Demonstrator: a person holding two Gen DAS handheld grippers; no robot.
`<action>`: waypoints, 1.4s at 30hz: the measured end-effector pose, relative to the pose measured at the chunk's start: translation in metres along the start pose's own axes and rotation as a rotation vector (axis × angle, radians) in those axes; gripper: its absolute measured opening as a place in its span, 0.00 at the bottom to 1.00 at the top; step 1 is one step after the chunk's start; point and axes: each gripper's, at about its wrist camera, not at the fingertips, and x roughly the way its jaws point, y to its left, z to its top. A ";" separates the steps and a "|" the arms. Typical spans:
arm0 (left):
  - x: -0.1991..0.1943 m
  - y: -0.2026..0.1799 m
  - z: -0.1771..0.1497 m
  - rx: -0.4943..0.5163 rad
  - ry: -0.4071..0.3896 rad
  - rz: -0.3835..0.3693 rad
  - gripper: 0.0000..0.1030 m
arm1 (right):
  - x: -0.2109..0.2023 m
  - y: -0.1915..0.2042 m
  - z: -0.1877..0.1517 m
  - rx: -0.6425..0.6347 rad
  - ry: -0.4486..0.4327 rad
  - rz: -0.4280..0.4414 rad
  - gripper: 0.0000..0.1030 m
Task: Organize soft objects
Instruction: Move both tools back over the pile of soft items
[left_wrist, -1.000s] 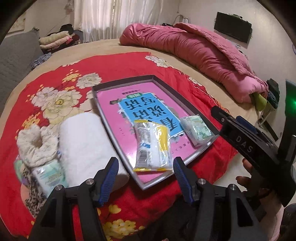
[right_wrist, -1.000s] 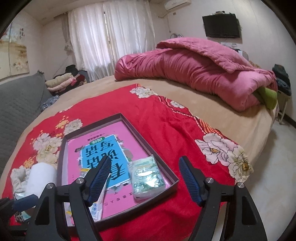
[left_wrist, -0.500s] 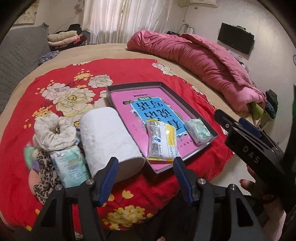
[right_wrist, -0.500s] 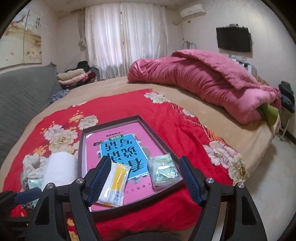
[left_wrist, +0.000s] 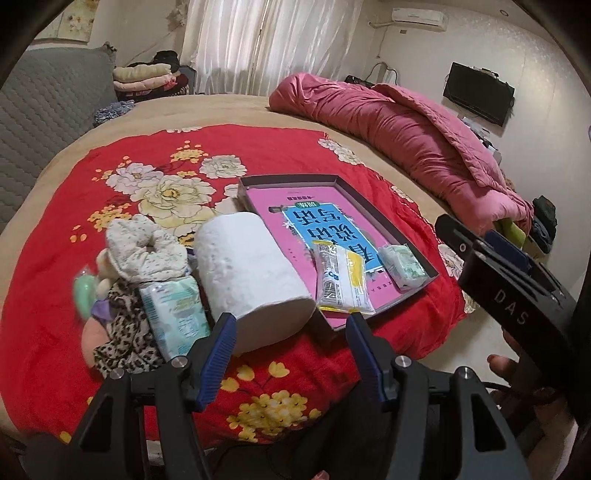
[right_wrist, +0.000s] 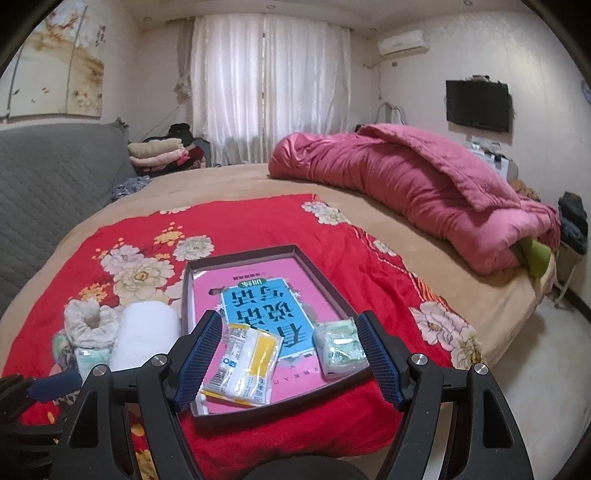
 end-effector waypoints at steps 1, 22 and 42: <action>-0.002 0.001 -0.001 0.000 -0.002 0.003 0.59 | -0.002 0.002 0.001 -0.004 -0.003 0.002 0.75; -0.057 0.067 -0.011 -0.122 -0.065 0.116 0.59 | -0.051 0.043 0.014 -0.026 -0.025 0.190 0.75; -0.081 0.144 -0.040 -0.298 -0.050 0.188 0.59 | -0.075 0.124 0.001 -0.155 0.049 0.381 0.75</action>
